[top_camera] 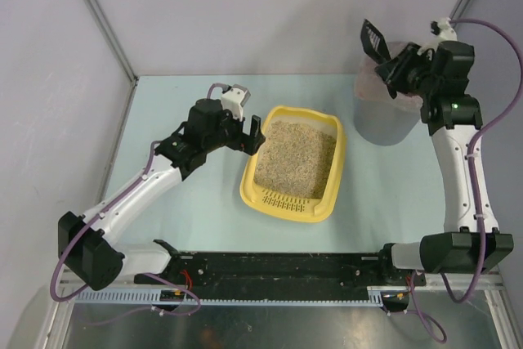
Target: Clean the litter box
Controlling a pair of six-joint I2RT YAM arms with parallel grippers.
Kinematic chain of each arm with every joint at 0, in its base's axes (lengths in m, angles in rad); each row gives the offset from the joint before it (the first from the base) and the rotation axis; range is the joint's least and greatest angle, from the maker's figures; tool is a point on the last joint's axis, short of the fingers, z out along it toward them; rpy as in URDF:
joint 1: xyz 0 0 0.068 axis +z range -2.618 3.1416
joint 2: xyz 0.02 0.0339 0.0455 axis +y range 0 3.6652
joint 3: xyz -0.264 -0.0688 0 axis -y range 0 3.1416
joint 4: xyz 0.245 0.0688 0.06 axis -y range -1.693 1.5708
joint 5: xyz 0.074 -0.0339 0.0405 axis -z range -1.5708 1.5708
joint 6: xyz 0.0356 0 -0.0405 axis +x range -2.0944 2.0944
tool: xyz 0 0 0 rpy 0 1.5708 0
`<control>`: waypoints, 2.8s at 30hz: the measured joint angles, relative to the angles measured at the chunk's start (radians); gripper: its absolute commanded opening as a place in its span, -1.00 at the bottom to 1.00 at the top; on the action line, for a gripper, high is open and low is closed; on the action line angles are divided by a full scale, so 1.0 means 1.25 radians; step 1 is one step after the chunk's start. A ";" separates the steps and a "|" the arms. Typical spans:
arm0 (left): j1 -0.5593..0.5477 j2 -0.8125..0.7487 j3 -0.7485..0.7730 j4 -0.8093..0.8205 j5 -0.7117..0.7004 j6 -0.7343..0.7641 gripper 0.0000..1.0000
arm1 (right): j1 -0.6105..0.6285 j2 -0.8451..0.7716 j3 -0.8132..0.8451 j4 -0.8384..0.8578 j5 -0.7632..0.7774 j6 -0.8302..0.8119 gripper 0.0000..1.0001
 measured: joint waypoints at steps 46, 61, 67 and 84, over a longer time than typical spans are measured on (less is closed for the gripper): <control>0.000 0.010 0.000 0.000 0.012 -0.008 0.99 | -0.441 0.029 -0.717 1.107 -0.419 1.309 -1.00; 0.000 0.010 0.000 0.000 0.012 -0.008 0.98 | -0.435 0.132 -0.760 1.403 -0.406 1.324 -1.00; 0.000 0.010 0.000 0.000 0.012 -0.008 0.98 | -0.434 0.157 -0.777 1.461 -0.401 1.331 -1.00; 0.000 0.009 -0.001 0.001 0.011 -0.008 0.94 | -0.442 -0.133 -0.605 0.959 -0.385 1.069 -1.00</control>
